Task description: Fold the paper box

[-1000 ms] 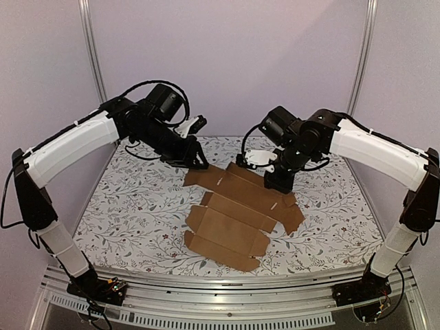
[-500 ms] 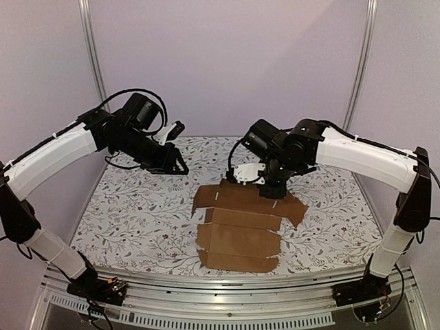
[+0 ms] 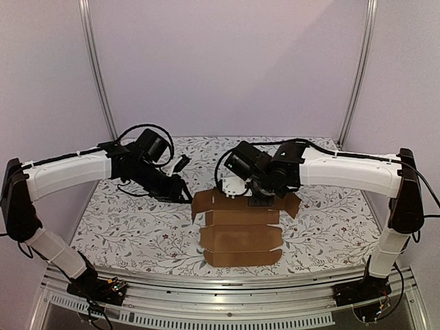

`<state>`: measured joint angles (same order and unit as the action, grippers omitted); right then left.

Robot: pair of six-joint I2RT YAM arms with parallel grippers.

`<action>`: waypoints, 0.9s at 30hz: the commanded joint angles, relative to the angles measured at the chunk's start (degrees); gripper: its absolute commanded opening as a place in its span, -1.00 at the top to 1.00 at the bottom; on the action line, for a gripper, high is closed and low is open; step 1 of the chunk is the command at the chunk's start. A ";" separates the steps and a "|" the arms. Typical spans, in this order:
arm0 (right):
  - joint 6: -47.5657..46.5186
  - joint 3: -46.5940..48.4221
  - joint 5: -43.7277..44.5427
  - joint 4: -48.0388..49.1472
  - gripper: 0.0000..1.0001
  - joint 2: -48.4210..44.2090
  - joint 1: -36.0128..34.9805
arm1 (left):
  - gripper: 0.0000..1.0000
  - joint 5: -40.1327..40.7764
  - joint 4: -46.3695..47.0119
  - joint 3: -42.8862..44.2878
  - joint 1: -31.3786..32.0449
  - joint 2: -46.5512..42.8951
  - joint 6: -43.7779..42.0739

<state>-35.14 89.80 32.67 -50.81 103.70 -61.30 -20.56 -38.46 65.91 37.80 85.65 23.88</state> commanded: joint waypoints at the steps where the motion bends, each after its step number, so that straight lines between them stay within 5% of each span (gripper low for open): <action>1: -0.39 -2.02 5.06 6.76 1.00 1.58 -1.16 | 0.31 -2.49 8.70 -4.02 -0.62 2.20 2.10; 27: 6.67 -11.74 11.32 16.53 1.00 1.64 -6.26 | 0.33 0.31 17.66 -8.52 1.34 7.87 5.73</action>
<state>-30.74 79.70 41.78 -36.75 104.47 -66.41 -22.17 -21.65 59.35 38.24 93.45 29.21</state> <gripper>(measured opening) 0.009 0.336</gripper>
